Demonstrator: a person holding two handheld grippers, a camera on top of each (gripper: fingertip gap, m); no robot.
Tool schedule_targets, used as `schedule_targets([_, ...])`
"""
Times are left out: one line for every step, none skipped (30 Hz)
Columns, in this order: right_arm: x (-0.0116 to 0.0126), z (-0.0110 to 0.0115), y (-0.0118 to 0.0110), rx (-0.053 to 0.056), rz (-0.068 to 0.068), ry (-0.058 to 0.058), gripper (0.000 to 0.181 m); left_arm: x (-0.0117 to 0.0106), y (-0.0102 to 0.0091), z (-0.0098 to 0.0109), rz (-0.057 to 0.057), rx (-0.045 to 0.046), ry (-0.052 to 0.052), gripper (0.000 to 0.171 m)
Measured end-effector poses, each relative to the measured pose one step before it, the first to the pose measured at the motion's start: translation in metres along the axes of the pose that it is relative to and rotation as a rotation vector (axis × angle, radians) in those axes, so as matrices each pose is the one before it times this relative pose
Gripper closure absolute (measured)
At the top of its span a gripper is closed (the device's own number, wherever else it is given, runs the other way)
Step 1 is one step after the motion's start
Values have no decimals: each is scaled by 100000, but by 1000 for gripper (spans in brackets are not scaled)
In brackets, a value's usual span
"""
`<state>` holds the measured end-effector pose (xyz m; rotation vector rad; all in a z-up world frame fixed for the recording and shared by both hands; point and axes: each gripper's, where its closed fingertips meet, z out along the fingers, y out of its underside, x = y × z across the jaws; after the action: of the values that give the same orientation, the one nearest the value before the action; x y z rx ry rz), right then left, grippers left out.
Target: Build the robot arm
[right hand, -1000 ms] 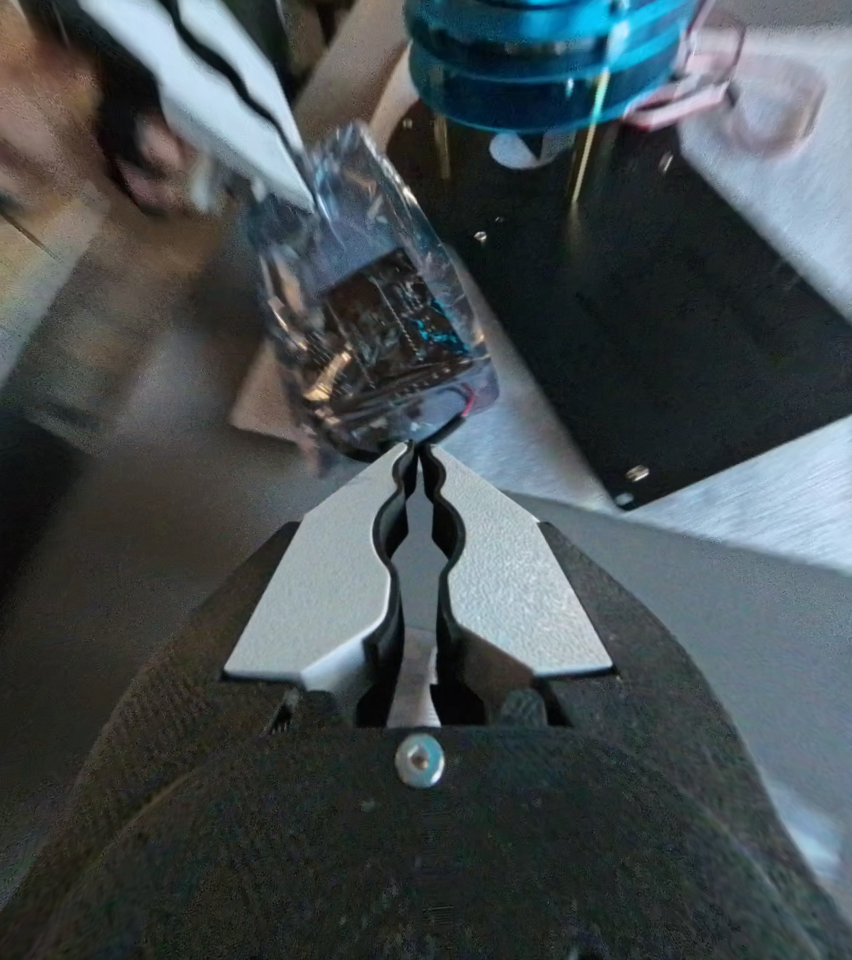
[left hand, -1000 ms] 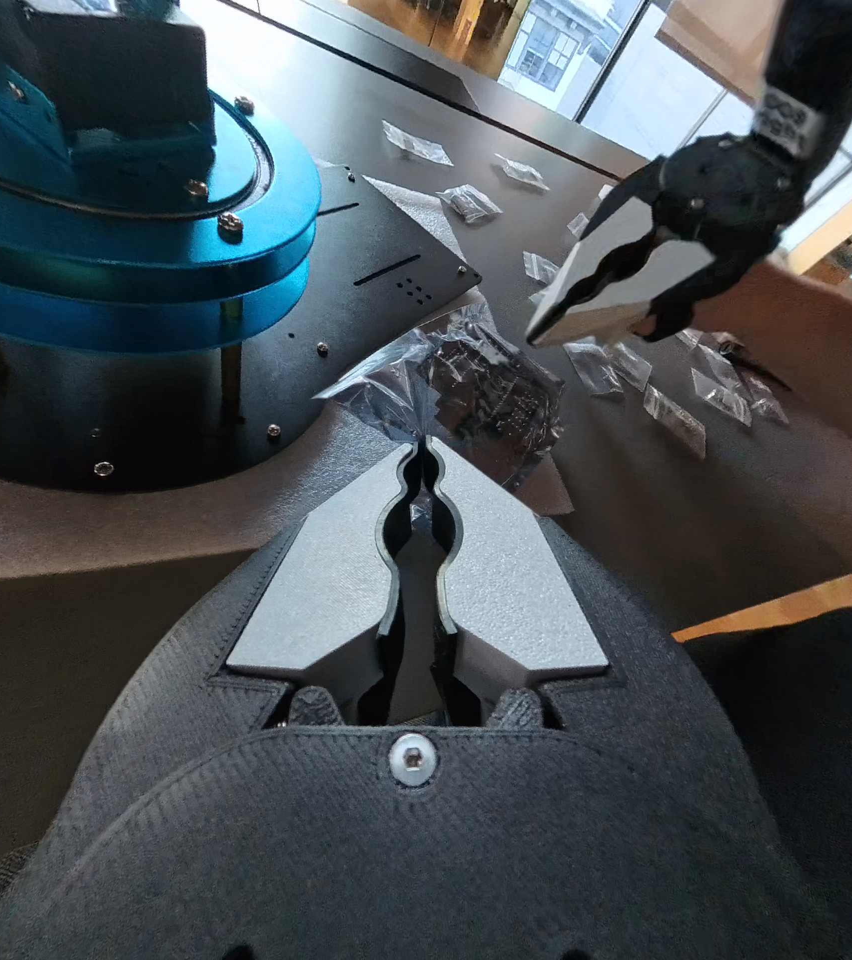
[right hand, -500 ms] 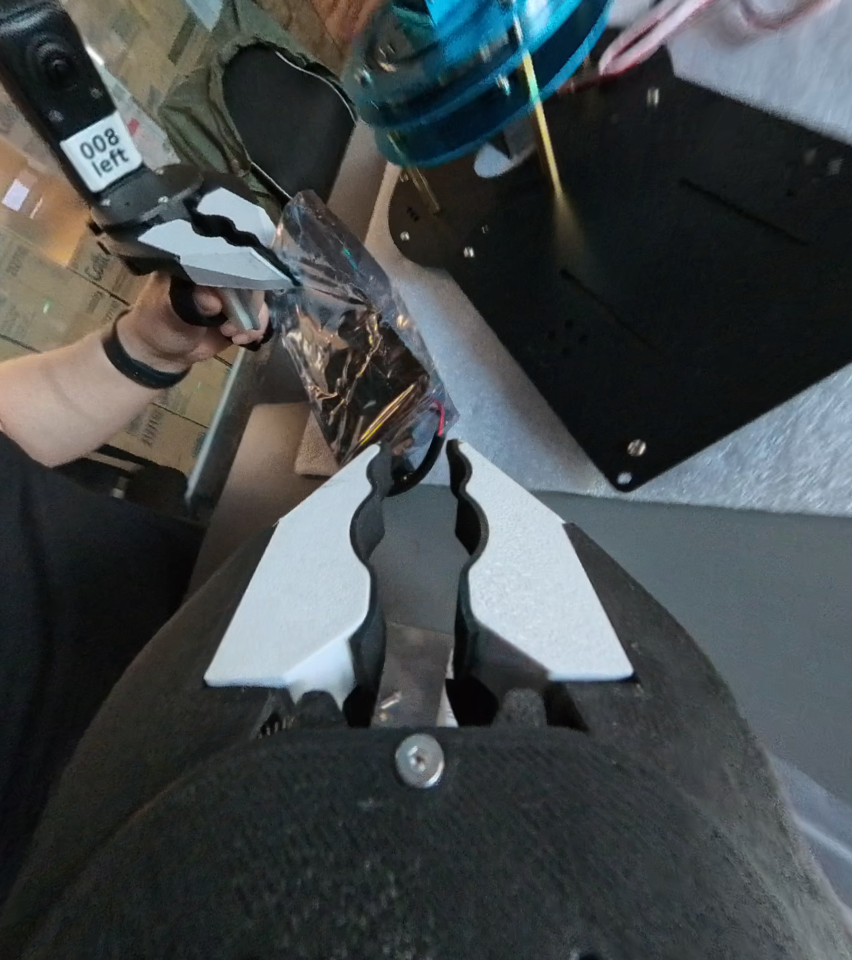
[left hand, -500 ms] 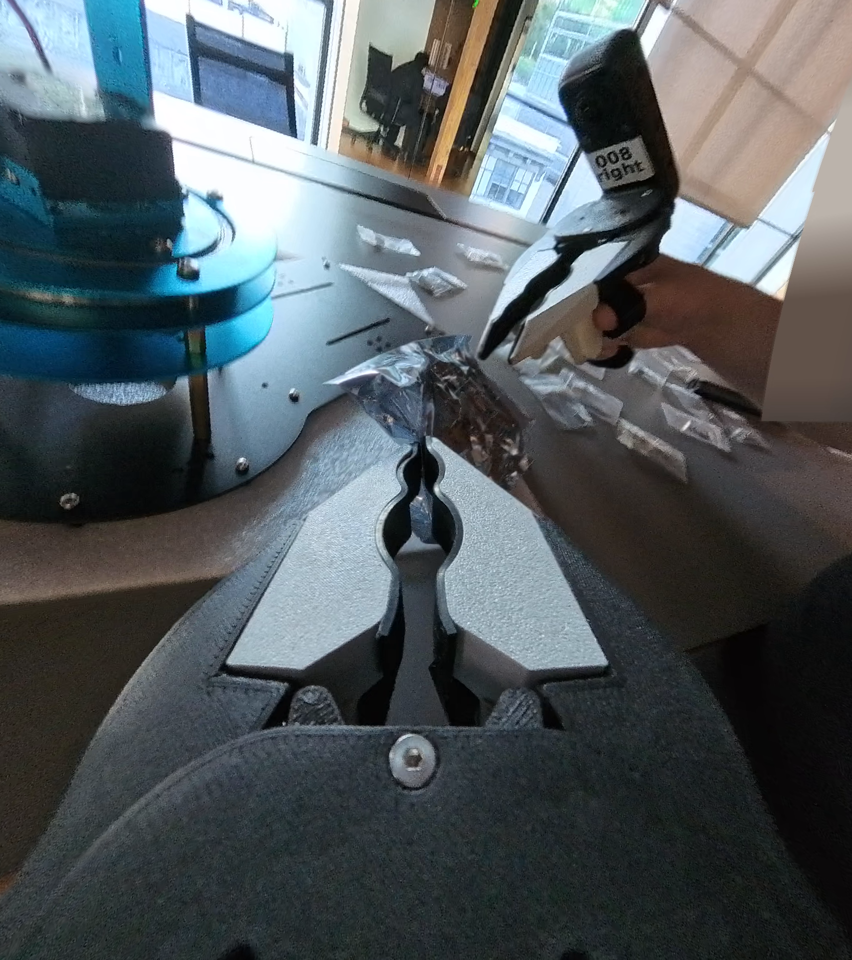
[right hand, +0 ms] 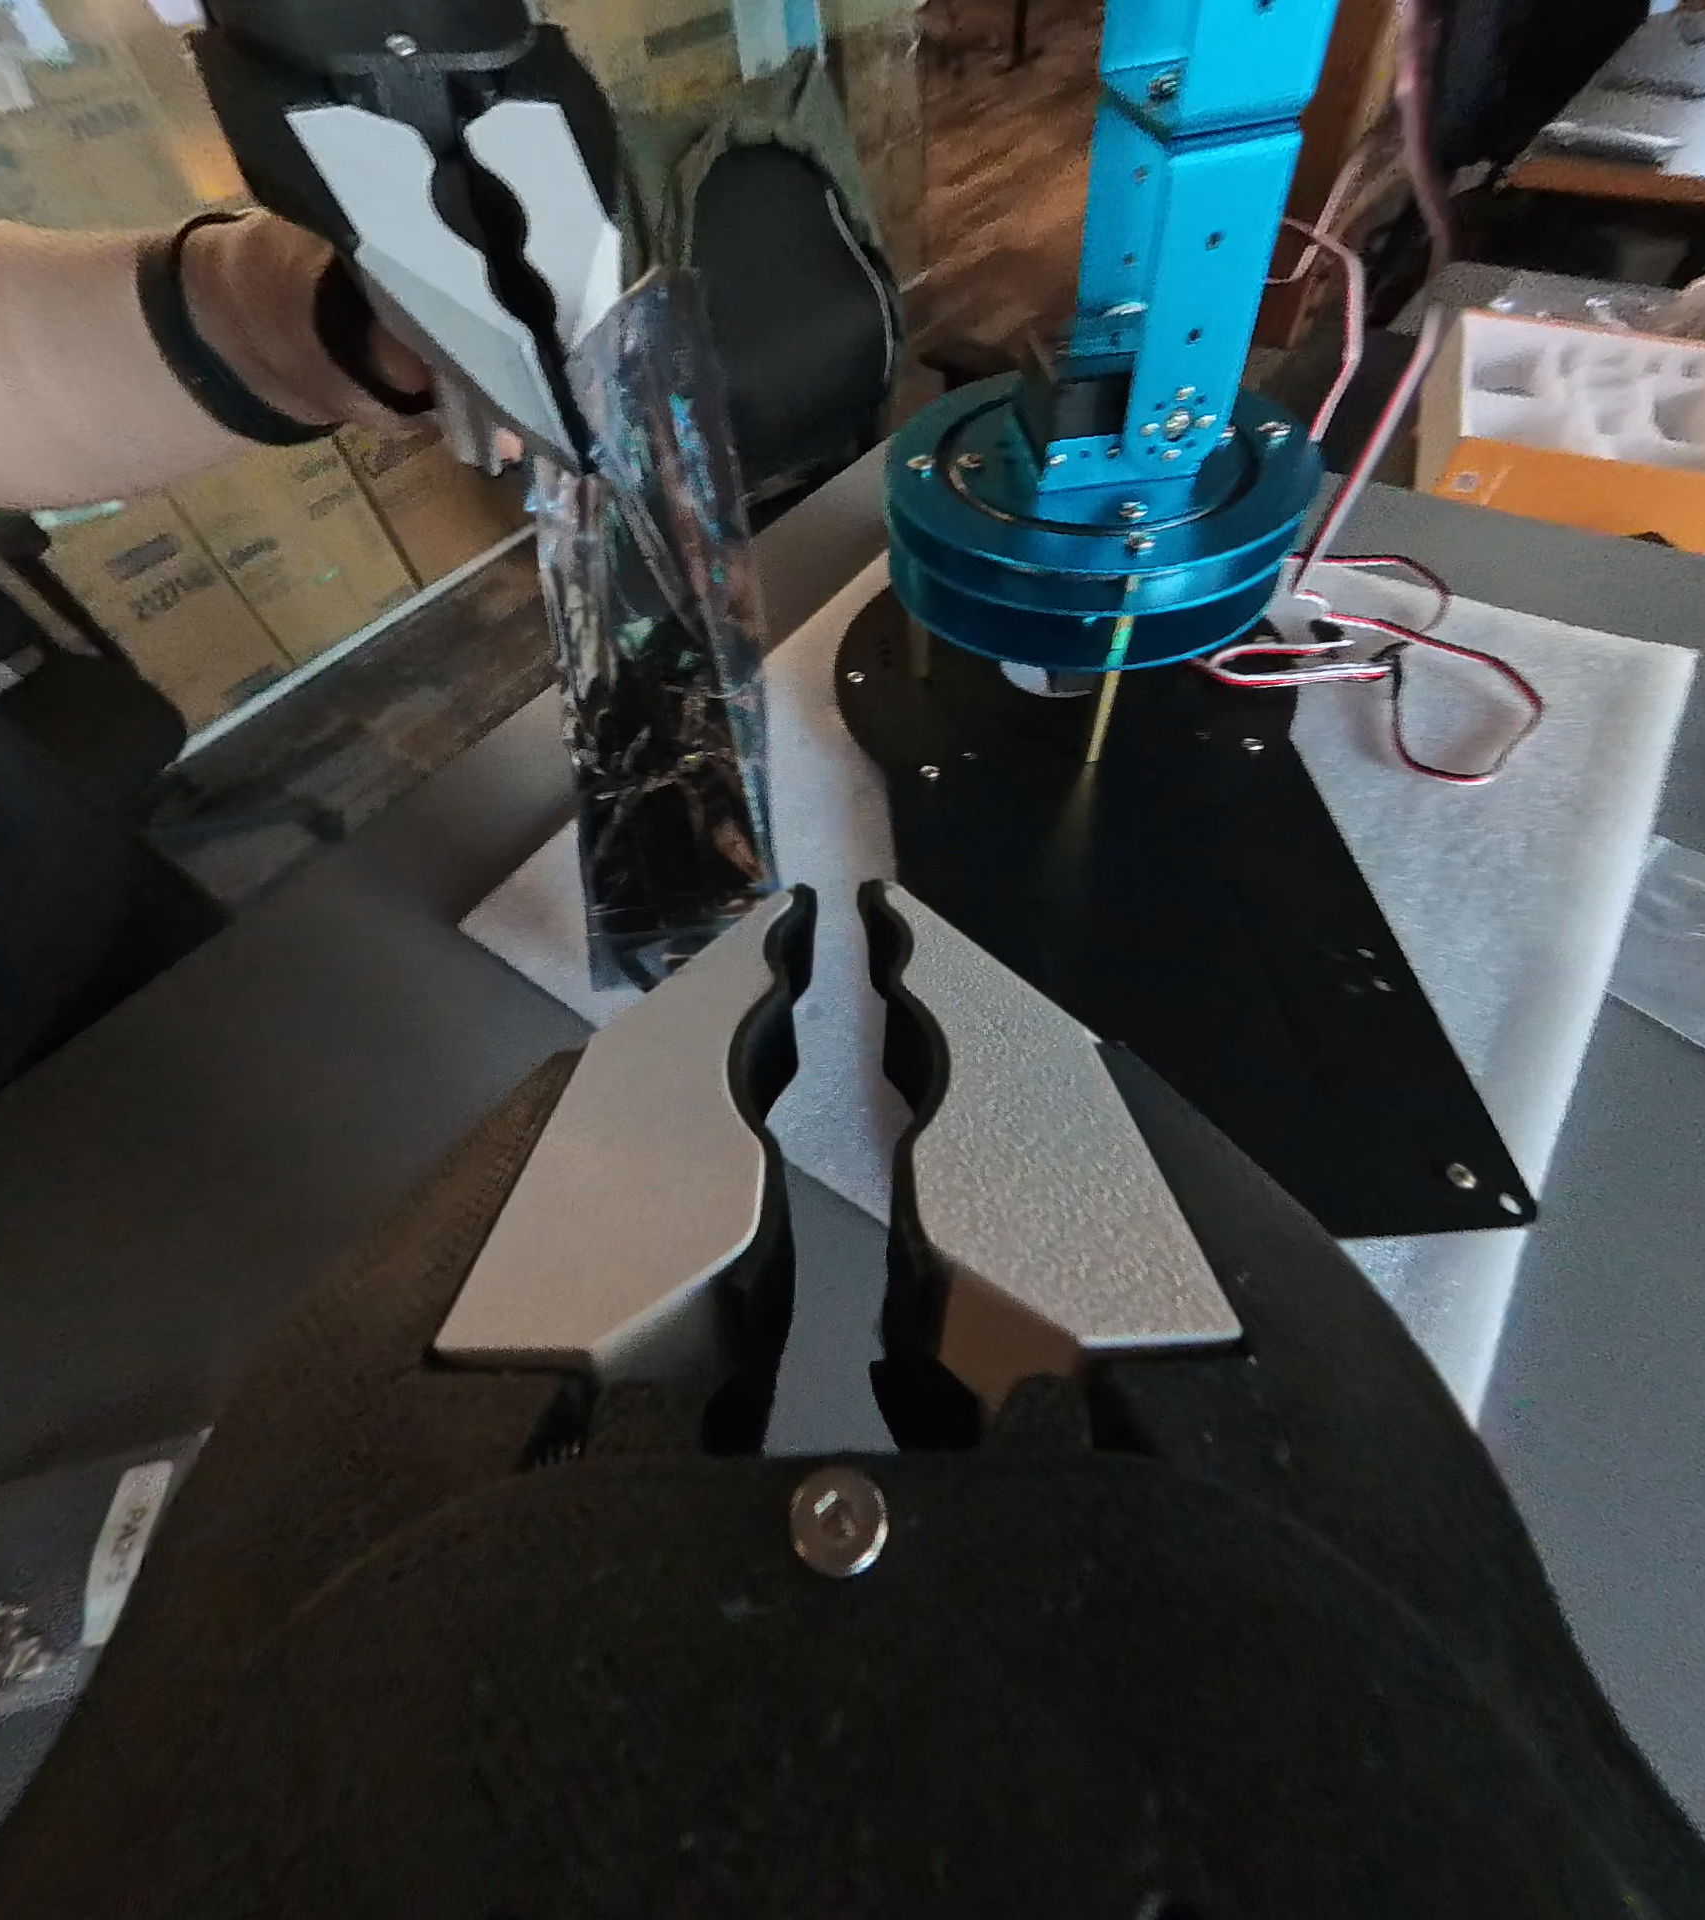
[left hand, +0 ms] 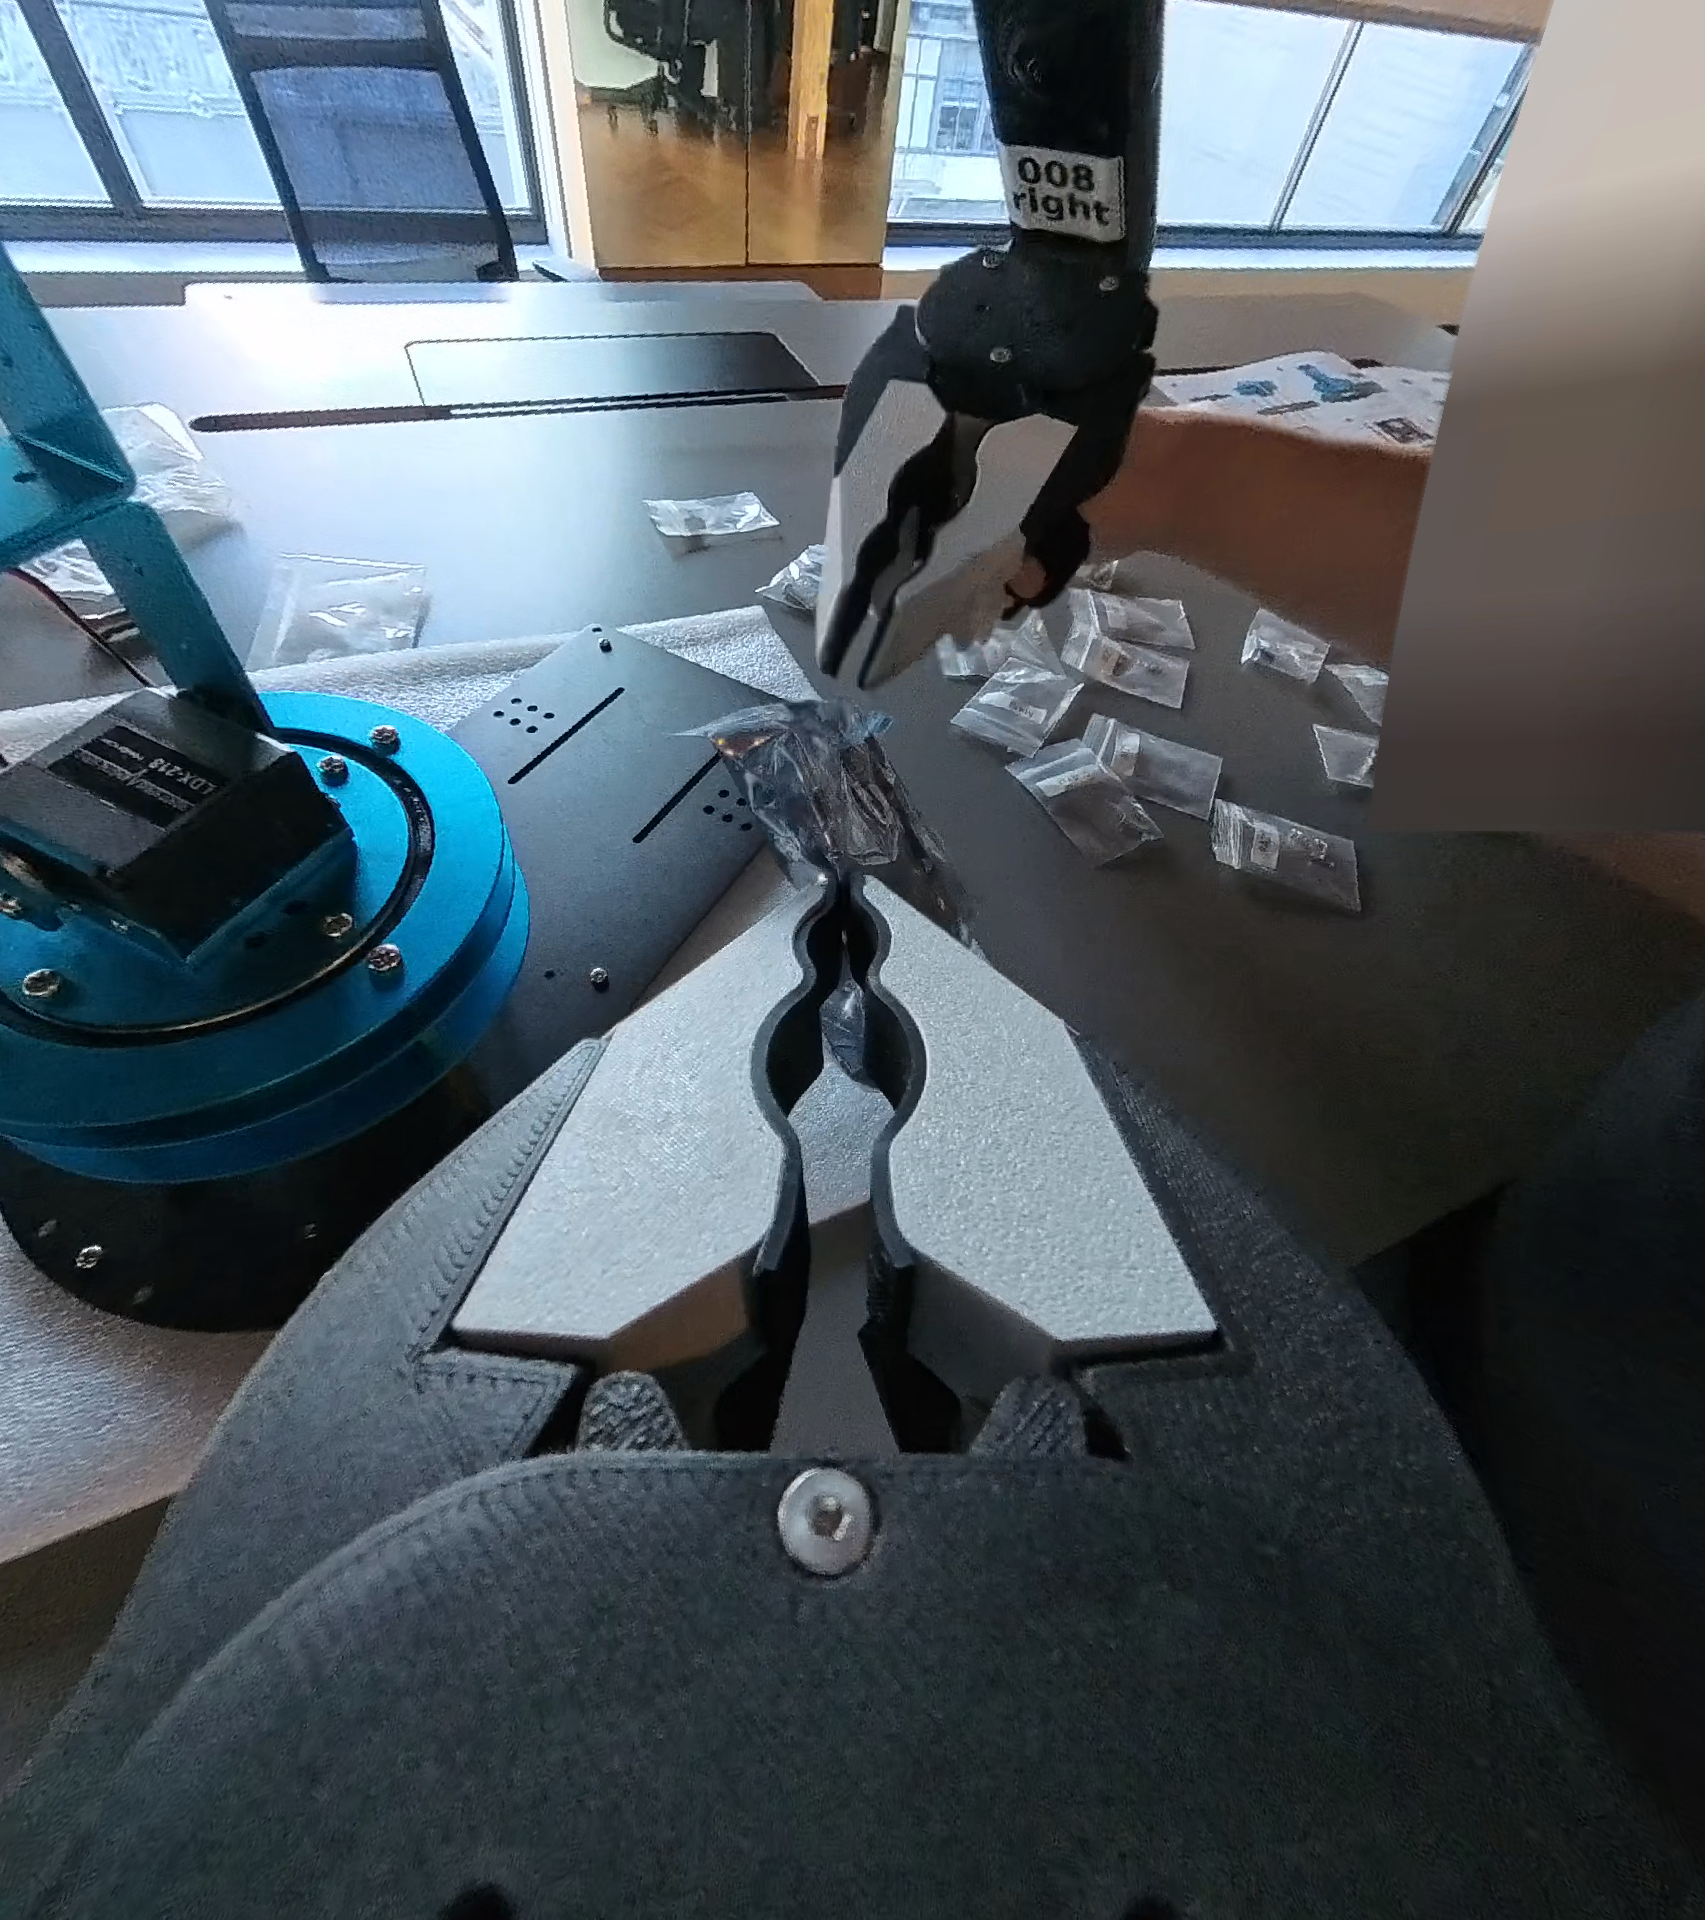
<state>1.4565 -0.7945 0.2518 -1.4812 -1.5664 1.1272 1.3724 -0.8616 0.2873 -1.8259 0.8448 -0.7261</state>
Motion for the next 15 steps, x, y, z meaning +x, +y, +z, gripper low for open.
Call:
schedule_targets([-70,-80,-137,1329,970,-1675,174,-62,5,-79,-233,-315,-135,171])
schedule_targets([-627,69,-272,1266,1382,-4774,178,-41,-27,-38,-29,-423,-146,171])
schedule_targets([-299,208,-259,846,1031,-2438,180,4,-65,-25,629,-424,-99,171])
schedule_targets([130,302,-12,-661,711,357,180,3,-70,3,1380,-602,-350,171])
schedule_targets([-85,371,219,-1954,191,-1061,178,-20,-70,28,1673,-693,-619,171])
schedule_targets([-68,332,154,-1311,230,-908,178,46,-73,33,1572,-713,-222,171])
schedule_targets([-1,245,31,-93,386,-254,178,42,-76,57,1402,-516,-302,171])
schedule_targets([-69,173,-8,151,781,-836,177,16,-73,70,1180,-343,-436,171])
schedule_targets([-184,64,-126,817,1106,-1439,179,38,-54,80,652,-294,-78,171])
schedule_targets([-334,14,-176,1257,1234,-2237,181,-32,-106,60,306,41,-386,171])
schedule_targets([-365,29,-64,537,1479,-2473,181,-85,-126,53,324,139,-617,171])
schedule_targets([-252,13,8,-203,1592,-1815,181,-55,-154,71,246,224,-266,171])
schedule_targets([-166,-46,-120,488,1422,-1374,178,-58,-232,70,328,544,-208,171])
schedule_targets([-168,-86,-341,1909,1062,-1349,175,-84,-217,87,762,45,-355,171])
schedule_targets([-212,-76,-307,1353,577,-1404,175,-194,-119,107,1110,-937,-841,171])
